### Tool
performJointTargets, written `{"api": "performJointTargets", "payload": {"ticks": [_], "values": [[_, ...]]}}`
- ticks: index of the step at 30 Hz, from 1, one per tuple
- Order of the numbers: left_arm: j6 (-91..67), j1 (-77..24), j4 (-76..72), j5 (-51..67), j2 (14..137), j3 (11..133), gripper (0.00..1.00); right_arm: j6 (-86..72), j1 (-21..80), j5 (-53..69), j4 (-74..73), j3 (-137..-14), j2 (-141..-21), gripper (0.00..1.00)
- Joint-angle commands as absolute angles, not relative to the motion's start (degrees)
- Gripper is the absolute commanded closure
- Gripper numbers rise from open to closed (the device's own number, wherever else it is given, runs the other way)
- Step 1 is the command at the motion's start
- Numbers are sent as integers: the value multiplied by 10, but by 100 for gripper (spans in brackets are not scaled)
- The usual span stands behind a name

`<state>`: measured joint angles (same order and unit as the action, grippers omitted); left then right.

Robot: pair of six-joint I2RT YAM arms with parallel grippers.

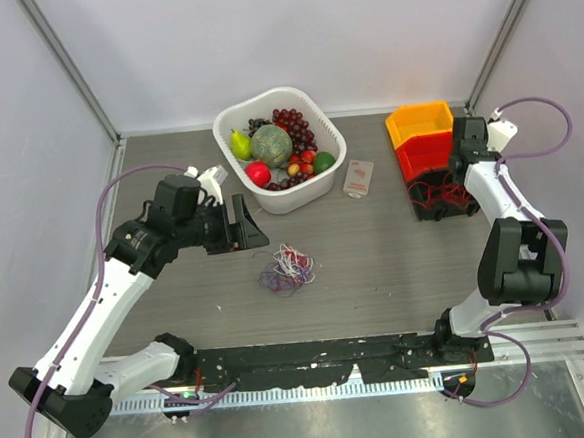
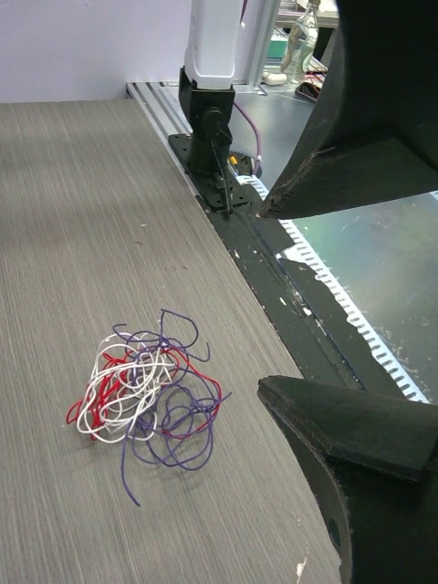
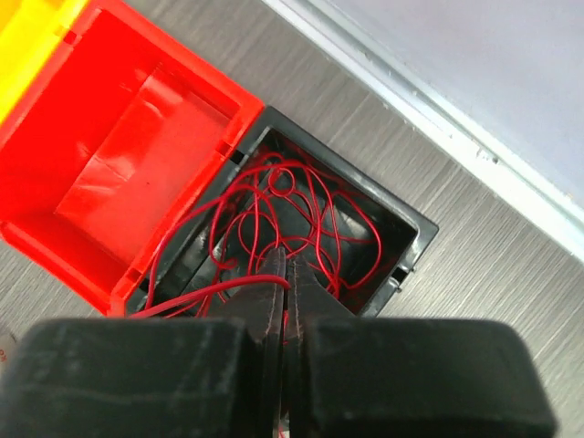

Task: Untangle the cables

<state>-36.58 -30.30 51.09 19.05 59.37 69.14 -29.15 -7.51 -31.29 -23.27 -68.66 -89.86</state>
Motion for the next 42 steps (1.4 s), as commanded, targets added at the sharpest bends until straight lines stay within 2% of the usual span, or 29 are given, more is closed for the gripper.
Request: {"api": "performJointTargets", "payload": {"ticks": [1, 8, 16, 18, 20, 22, 23, 25, 28, 31, 33, 36, 37, 39, 42], "values": [[-361, -303, 499, 202, 593, 700, 27, -370, -82, -318, -181, -664, -884, 99], [-352, -303, 514, 186, 587, 700, 27, -453, -95, -297, -171, -621, -923, 99], [-375, -302, 504, 191, 575, 679, 27, -419, -95, -249, -187, -639, -958, 96], [-367, -303, 516, 186, 573, 686, 27, -412, -95, -234, -209, -655, -961, 89], [-365, -303, 517, 181, 573, 686, 27, -410, -95, -220, -231, -667, -955, 70], [-373, -303, 514, 178, 573, 679, 27, -402, -95, -204, -239, -666, -930, 64], [-377, -303, 512, 173, 573, 677, 27, -390, -95, -200, -238, -664, -918, 57], [-380, -303, 507, 169, 570, 670, 27, -365, -95, -203, -243, -663, -885, 48], [-377, -303, 515, 165, 565, 673, 26, -330, -94, -210, -278, -678, -837, 39], [-369, -303, 512, 143, 556, 657, 25, -302, -92, -195, -300, -678, -805, 36], [-371, -303, 512, 116, 557, 641, 22, -281, -70, -182, -325, -679, -783, 34], [-377, -302, 498, 113, 572, 609, 21, -247, 39, -131, -324, -648, -727, 34], [-378, -302, 493, 119, 577, 599, 22, -233, 66, -111, -298, -616, -702, 34], [-380, -303, 473, 130, 588, 571, 25, -227, 186, -39, -248, -565, -666, 34], [-384, -301, 444, 138, 608, 532, 29, -278, 280, 86, -154, -485, -645, 34]]}}
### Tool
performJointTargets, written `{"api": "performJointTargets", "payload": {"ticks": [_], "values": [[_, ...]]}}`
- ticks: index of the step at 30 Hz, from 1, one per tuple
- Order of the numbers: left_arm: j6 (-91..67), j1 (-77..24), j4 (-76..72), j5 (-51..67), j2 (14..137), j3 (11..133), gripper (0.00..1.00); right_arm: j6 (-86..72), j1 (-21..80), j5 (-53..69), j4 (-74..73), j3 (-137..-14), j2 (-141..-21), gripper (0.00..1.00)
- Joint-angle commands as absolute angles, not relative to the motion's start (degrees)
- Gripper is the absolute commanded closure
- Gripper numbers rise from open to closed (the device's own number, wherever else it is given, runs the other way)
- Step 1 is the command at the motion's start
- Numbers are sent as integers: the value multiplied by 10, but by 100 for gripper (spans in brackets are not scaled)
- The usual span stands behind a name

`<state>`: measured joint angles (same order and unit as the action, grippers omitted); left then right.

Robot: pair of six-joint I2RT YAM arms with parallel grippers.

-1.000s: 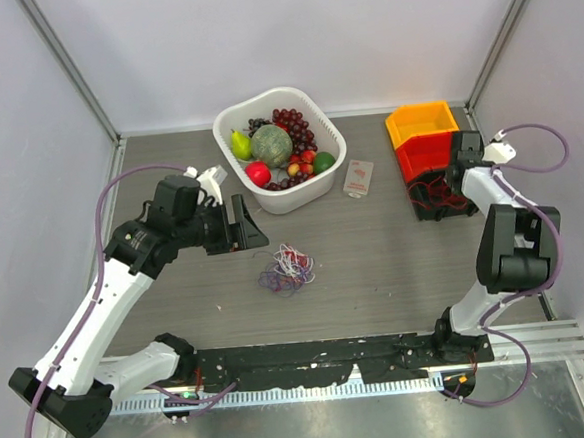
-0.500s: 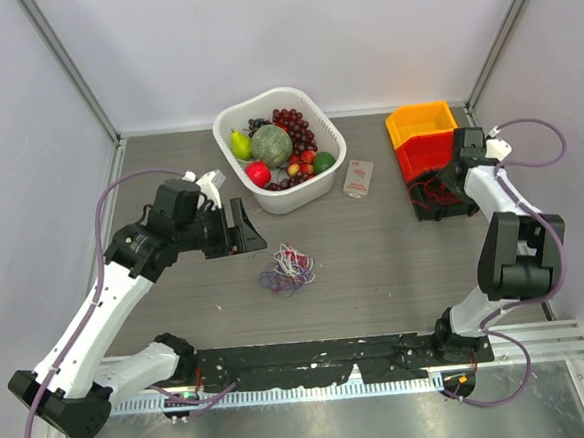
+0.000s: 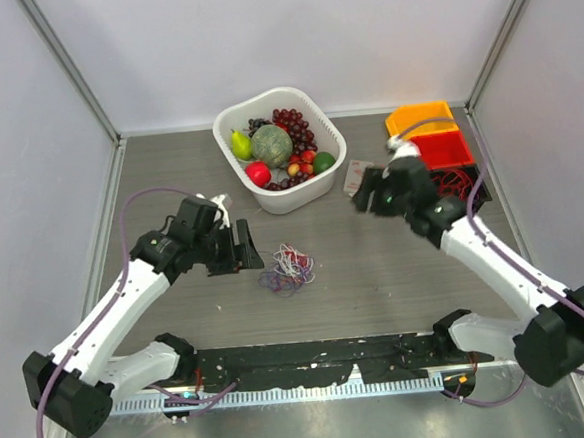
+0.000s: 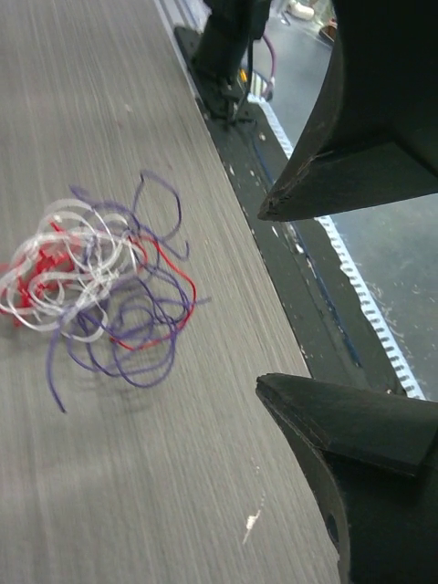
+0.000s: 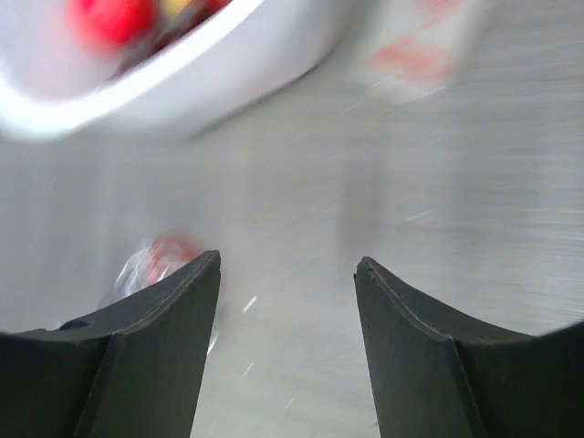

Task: Untangle the cables

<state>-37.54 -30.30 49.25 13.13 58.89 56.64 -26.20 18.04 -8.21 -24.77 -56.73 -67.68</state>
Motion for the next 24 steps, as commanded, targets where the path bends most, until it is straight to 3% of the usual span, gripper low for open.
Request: {"api": "performJointTargets", "payload": {"ticks": [1, 5, 10, 18, 24], "values": [[-386, -300, 436, 147, 618, 522, 30, -291, 325, 103, -108, -456, -649, 35], [-393, -295, 389, 160, 659, 497, 30, -315, 462, 83, -48, -432, -688, 36], [-416, -287, 328, 184, 713, 490, 25, -333, 519, 70, -34, -461, -751, 36], [-435, -303, 294, 221, 771, 479, 53, -342, 533, 55, -21, -461, -765, 36], [-441, -326, 296, 213, 773, 461, 53, -346, 541, 43, -25, -465, -782, 35]]}}
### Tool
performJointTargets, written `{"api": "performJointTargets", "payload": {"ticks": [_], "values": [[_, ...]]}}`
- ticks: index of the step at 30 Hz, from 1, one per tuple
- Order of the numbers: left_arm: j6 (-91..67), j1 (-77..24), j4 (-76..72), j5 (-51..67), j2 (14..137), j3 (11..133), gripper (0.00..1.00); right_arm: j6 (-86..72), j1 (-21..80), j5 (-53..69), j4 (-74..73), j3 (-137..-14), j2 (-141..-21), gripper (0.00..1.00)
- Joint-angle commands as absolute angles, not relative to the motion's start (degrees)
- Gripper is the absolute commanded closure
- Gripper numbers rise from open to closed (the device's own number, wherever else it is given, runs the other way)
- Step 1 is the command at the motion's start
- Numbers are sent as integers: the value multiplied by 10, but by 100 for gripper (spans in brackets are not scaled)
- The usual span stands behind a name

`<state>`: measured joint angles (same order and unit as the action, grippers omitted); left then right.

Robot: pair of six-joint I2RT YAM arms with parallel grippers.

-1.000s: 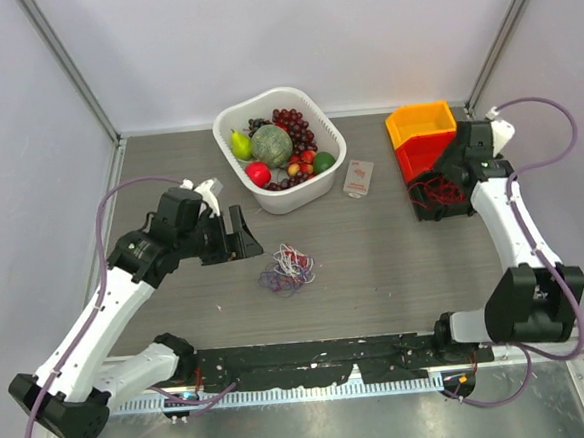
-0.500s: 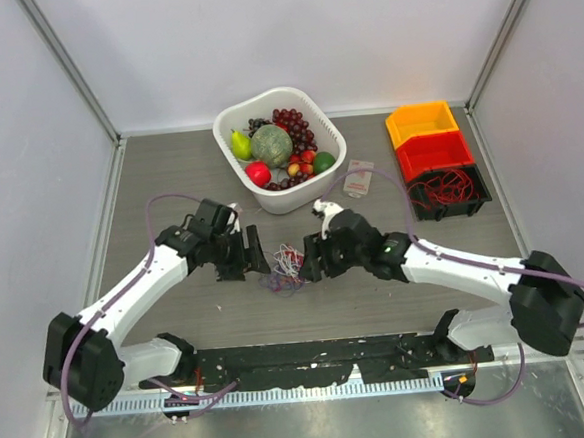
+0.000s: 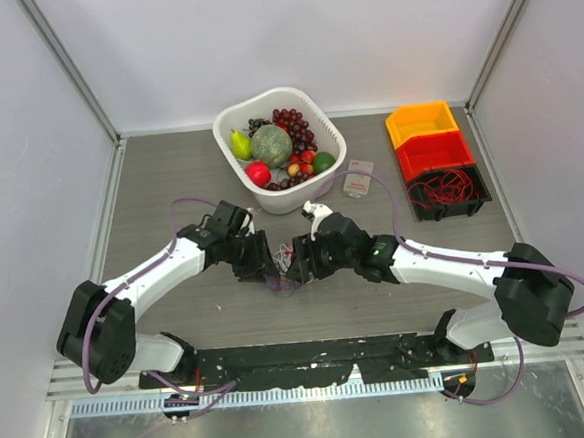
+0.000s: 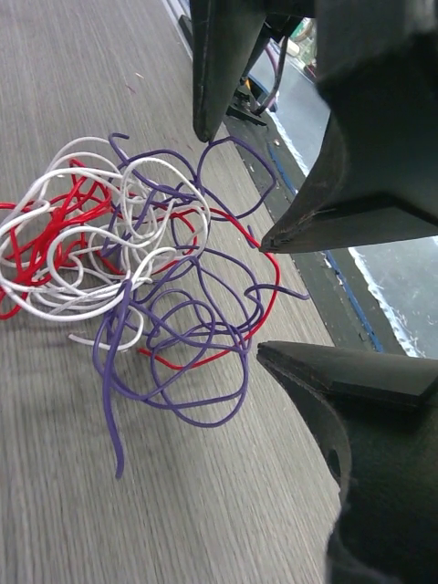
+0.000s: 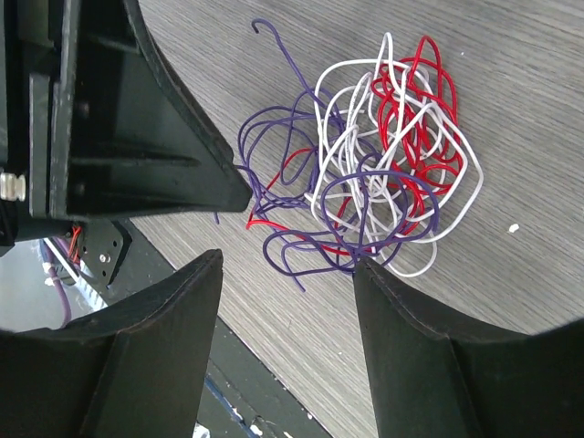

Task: Untangle the cables

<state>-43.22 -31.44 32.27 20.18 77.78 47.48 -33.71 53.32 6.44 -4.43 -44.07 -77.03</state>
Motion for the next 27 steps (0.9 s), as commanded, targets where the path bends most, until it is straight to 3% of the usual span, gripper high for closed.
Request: {"api": "performJointTargets", "payload": {"ticks": [1, 6, 12, 18, 22, 27], "values": [[-441, -327, 292, 213, 773, 459, 56, -346, 541, 43, -25, -467, -789, 35], [-411, -326, 315, 205, 783, 489, 99, -348, 548, 16, -50, -487, -813, 35], [-391, -326, 466, 150, 654, 583, 100, -350, 550, -47, -75, -516, -852, 35], [-371, -327, 517, 42, 488, 807, 100, -376, 550, -100, -99, -536, -924, 51], [-335, -326, 498, 26, 491, 994, 100, -383, 549, -119, -115, -537, -942, 58], [-316, -327, 407, 26, 517, 1135, 100, -376, 549, -143, -129, -532, -937, 59]]}}
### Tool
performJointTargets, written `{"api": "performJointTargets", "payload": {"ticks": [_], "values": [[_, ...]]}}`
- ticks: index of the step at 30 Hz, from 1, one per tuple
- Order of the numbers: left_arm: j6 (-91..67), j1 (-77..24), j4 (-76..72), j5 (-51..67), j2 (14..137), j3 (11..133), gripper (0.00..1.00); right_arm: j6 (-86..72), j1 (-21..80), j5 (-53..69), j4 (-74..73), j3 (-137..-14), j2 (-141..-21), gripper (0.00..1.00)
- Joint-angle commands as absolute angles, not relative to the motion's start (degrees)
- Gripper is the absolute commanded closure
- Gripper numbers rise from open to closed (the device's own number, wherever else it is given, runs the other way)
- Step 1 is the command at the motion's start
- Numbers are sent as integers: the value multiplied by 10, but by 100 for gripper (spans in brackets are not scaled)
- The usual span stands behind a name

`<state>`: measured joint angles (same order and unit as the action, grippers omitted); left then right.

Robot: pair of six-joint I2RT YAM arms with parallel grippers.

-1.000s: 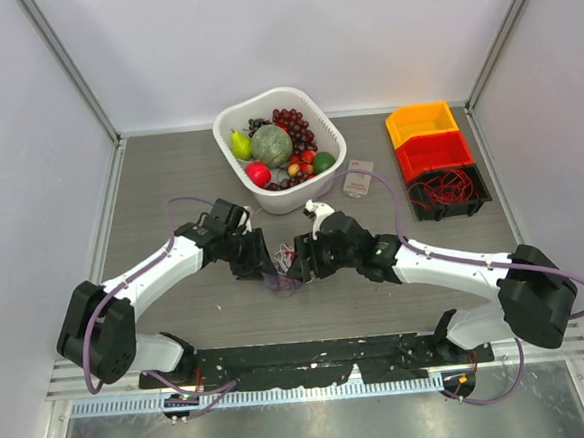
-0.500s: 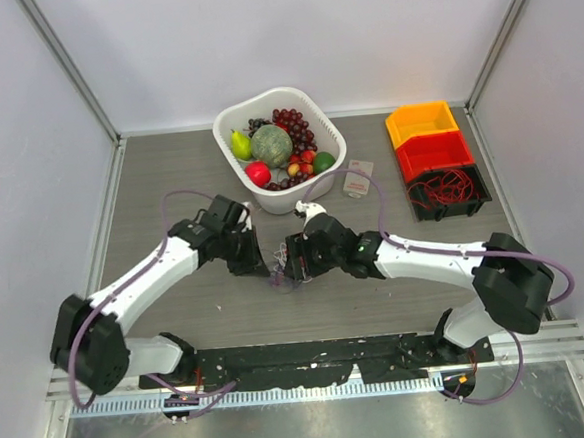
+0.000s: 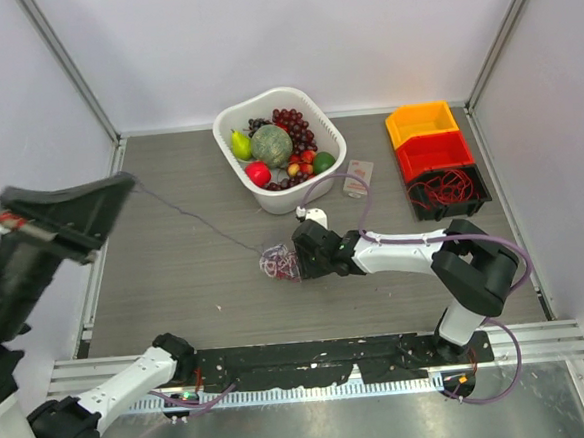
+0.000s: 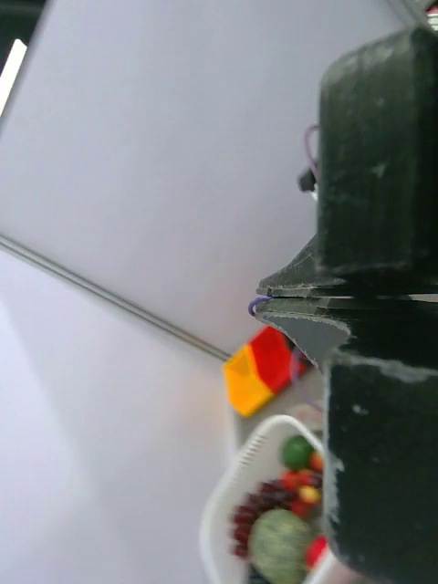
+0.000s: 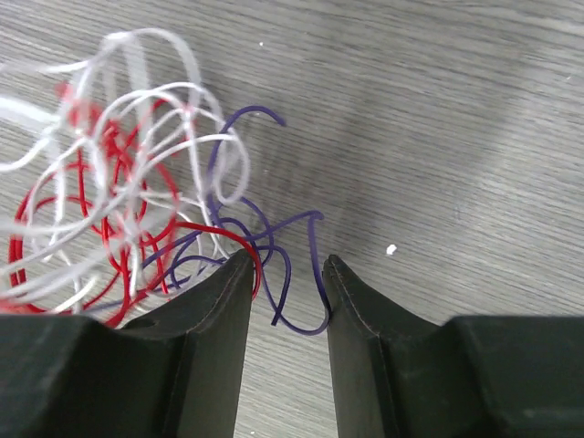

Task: Untangle the cables

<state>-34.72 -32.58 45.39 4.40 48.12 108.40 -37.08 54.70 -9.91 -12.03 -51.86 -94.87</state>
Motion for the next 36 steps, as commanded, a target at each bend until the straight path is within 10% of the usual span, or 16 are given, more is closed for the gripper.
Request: {"api": "performJointTargets", "payload": {"ticks": [1, 12, 25, 32, 36], "values": [[-321, -327, 391, 28, 522, 1152, 100, -377, 549, -143, -127, -528, -937, 59], [-330, -327, 373, 16, 588, 1257, 100, -254, 549, -73, -180, -575, -828, 25], [-359, -326, 348, 40, 592, 1238, 100, -169, 606, 149, 125, -562, -803, 23], [-362, -326, 349, 36, 582, 1239, 100, -118, 642, 52, 120, -609, -860, 30], [-360, -326, 355, 26, 573, 1232, 100, -113, 642, -32, 101, -660, -861, 71]]}}
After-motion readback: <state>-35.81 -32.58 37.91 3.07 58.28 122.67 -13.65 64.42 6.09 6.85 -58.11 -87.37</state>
